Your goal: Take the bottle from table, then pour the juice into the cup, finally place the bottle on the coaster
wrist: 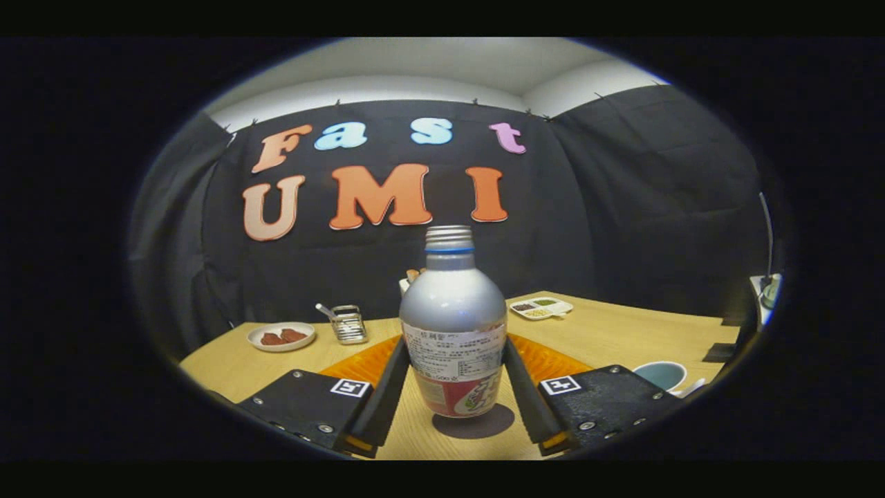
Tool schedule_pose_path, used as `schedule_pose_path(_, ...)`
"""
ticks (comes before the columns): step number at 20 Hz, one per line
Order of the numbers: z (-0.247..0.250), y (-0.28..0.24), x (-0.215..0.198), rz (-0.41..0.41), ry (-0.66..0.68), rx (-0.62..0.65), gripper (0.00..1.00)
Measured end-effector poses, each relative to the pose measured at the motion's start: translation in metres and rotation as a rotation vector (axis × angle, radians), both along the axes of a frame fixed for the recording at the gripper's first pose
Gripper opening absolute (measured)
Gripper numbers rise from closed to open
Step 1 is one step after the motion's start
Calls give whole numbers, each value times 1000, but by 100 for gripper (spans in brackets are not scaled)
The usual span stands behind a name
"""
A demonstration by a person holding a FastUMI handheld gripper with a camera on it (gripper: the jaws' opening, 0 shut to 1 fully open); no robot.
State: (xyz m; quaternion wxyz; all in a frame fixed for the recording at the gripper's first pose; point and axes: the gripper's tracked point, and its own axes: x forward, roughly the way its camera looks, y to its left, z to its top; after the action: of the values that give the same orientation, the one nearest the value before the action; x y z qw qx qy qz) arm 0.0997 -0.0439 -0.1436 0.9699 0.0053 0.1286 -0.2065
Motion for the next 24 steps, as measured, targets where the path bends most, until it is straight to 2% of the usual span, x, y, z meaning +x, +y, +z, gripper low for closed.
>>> schedule_pose_path(4,-28,-3,1,26,92,-61,75)
schedule_pose_path(10,-59,-3,-1,50,167,-57,75)
schedule_pose_path(20,-76,-7,-4,33,194,-57,75)
schedule_pose_path(24,-81,-11,-14,-8,209,-35,81)
